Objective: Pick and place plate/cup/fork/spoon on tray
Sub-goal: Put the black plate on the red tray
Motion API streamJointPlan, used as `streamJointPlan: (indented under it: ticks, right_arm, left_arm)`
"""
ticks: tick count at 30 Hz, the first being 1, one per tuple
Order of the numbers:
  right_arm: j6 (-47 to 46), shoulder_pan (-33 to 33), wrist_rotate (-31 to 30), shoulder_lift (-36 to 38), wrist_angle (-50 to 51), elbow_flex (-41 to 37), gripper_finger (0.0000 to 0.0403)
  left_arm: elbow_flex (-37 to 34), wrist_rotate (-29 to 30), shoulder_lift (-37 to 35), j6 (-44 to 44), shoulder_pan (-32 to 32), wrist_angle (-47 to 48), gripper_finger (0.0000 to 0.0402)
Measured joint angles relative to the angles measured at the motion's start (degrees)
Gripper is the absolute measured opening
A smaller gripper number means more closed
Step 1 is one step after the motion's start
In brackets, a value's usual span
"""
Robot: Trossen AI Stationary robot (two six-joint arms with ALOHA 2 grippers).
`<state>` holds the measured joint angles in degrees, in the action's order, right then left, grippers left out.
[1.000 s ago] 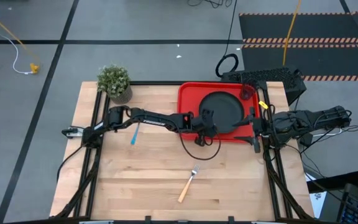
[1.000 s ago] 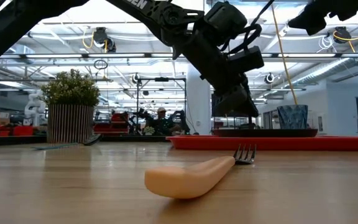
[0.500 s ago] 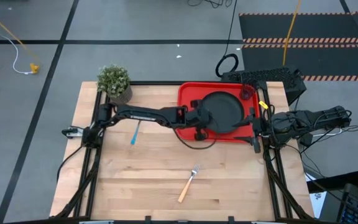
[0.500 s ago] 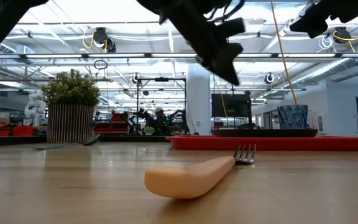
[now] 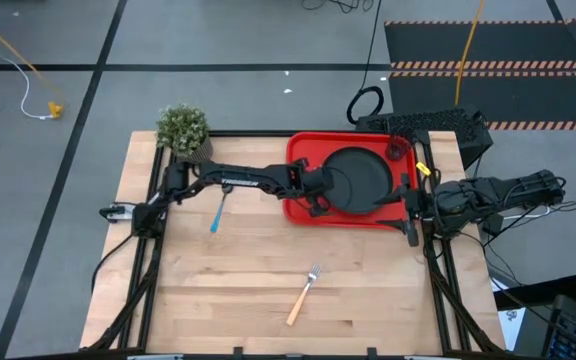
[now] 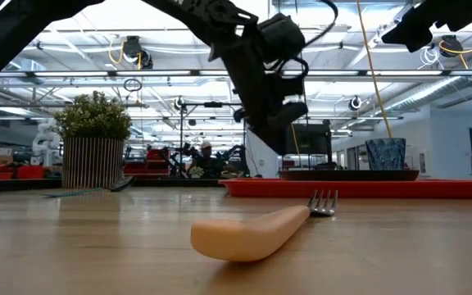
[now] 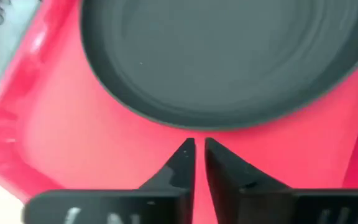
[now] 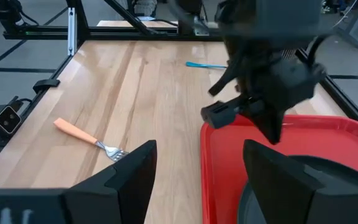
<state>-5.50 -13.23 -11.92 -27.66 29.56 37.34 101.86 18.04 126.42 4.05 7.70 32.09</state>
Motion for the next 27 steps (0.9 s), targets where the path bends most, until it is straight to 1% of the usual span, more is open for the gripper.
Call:
streamJointPlan:
  ticks: [2,3,12,14,20,23,27]
  right_arm:
    - [0.12,0.0,-0.02,-0.45,-0.2,0.0,0.0231]
    - [0.11,0.0,-0.01,-0.65,-0.16,0.0,0.0231]
    - [0.15,0.0,0.02,-2.01,-0.41,0.0,0.0231]
    - [0.22,0.0,0.04,-2.06,-0.41,0.0,0.0231]
    - [0.61,0.0,0.15,-2.06,-0.15,0.0,0.0231]
    - [0.81,0.0,0.17,-2.06,-0.05,0.0,0.0231]
    - [1.33,0.0,0.17,-2.06,-0.12,0.0,0.0231]
  left_arm:
    - [-0.04,-0.02,0.26,0.67,0.1,0.41,0.0009]
    - [-0.04,0.21,0.51,0.88,0.34,-0.15,0.0006]
    - [-0.04,1.11,2.23,0.99,2.14,-0.5,0.0006]
    - [0.0,1.07,3.23,0.63,2.41,-2.41,0.0008]
    - [-0.07,-0.61,5.32,-0.52,2.75,-3.62,0.0005]
    - [0.0,-1.09,5.66,-0.84,2.67,-5.73,0.001]
    - [0.02,-3.69,6.46,-1.35,2.74,-9.31,0.0004]
